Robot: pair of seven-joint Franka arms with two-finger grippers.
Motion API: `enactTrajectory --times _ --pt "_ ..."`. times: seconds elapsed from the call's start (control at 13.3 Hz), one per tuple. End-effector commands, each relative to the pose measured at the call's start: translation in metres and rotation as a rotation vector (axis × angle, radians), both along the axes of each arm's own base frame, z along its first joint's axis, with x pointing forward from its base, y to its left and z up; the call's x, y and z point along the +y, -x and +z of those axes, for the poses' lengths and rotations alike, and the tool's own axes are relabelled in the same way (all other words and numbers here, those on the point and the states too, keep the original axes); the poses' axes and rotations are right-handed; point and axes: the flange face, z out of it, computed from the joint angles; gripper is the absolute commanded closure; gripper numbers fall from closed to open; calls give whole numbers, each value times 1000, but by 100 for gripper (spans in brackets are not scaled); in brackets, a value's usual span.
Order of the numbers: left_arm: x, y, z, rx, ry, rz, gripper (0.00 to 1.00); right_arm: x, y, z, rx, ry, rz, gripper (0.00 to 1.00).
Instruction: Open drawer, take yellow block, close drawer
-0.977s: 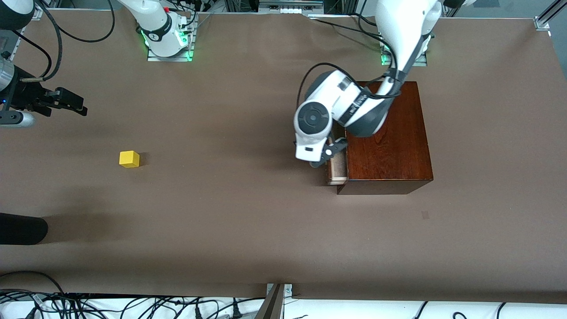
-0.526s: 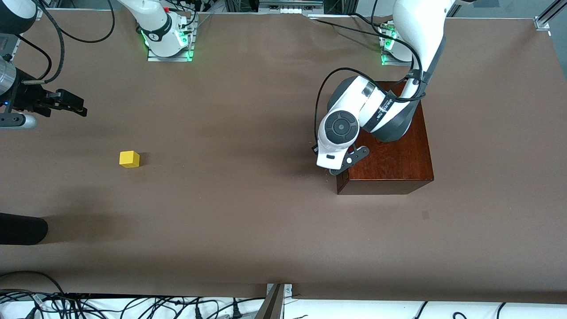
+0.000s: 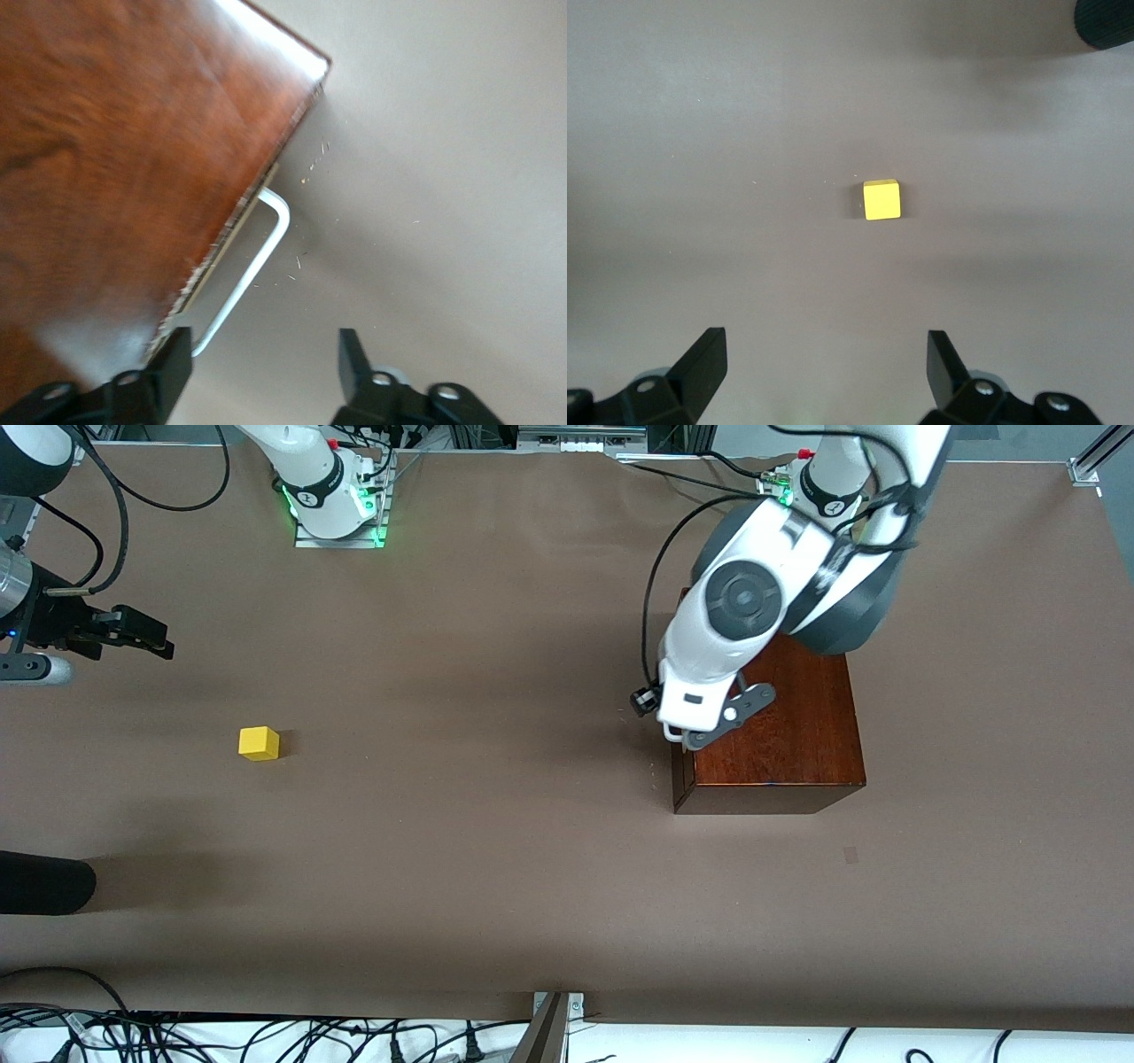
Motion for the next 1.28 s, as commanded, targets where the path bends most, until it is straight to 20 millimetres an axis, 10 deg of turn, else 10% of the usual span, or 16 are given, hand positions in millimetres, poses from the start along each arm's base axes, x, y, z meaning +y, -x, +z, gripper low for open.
enactTrajectory --times 0.0,0.68,1.2 --pt "51 2 43 -7 37 -33 0 -3 -1 11 -7 12 -9 0" --pt "264 3 120 -77 81 -445 0 -16 -2 18 -28 13 -38 0" --pt "303 10 136 -152 19 -620 0 -19 -3 15 -20 30 -38 0"
